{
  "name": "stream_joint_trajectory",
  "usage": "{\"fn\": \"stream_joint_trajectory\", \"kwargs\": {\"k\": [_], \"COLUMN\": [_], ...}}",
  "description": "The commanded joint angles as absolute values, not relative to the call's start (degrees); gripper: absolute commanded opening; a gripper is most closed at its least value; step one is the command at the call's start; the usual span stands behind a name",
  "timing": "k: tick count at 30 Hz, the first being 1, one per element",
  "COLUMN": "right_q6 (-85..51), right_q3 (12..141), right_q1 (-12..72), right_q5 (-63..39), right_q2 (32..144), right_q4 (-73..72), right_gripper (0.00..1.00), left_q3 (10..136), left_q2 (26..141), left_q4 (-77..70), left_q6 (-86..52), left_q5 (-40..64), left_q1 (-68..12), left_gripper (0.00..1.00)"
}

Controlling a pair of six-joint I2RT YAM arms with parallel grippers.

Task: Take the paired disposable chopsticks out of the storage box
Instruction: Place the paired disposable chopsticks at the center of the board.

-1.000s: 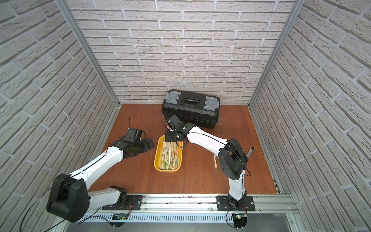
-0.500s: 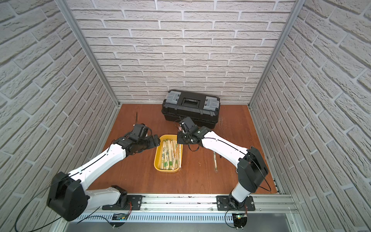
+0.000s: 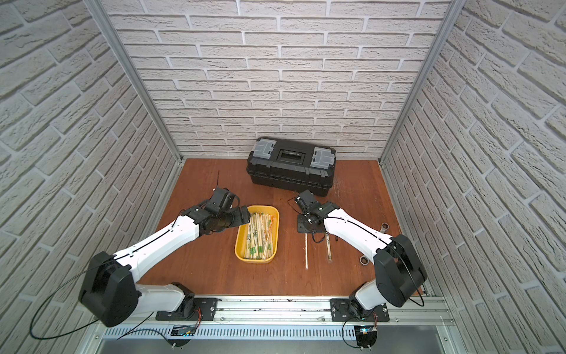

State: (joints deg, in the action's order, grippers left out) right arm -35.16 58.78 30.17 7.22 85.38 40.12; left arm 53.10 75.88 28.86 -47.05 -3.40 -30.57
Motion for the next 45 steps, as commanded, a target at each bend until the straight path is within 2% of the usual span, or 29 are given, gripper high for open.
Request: {"fn": "stream_joint_trajectory", "kwargs": {"k": [1, 14, 25, 34, 45], "right_q6": [-32.5, -28.9, -28.0, -27.9, -28.1], "right_q3": [57.8, 61.4, 64.3, 65.6, 65.4], "right_q1": [28.0, 24.7, 23.7, 23.4, 23.4], "right_q5": [12.4, 18.4, 20.4, 21.0, 18.8], "right_q2": [84.7, 93.8, 99.7, 101.6, 97.1], "right_q4": [42.3, 42.8, 42.4, 42.3, 43.4], "right_gripper": [0.03, 0.03, 0.08, 0.25, 0.27], "left_q3": [54.0, 53.8, 52.9, 52.3, 51.9], "left_q2": [76.7, 77.4, 76.9, 76.0, 75.5], "left_q4": [28.5, 28.4, 28.1, 27.9, 28.0], "left_q6": [-47.9, -47.9, -48.0, -48.2, -47.9], "left_q5": [-4.3, -4.6, -4.8, -4.9, -5.5], "left_q1": [-31.1, -31.6, -31.6, -31.6, -31.6], "left_gripper": [0.98, 0.98, 0.98, 0.98, 0.98]}}
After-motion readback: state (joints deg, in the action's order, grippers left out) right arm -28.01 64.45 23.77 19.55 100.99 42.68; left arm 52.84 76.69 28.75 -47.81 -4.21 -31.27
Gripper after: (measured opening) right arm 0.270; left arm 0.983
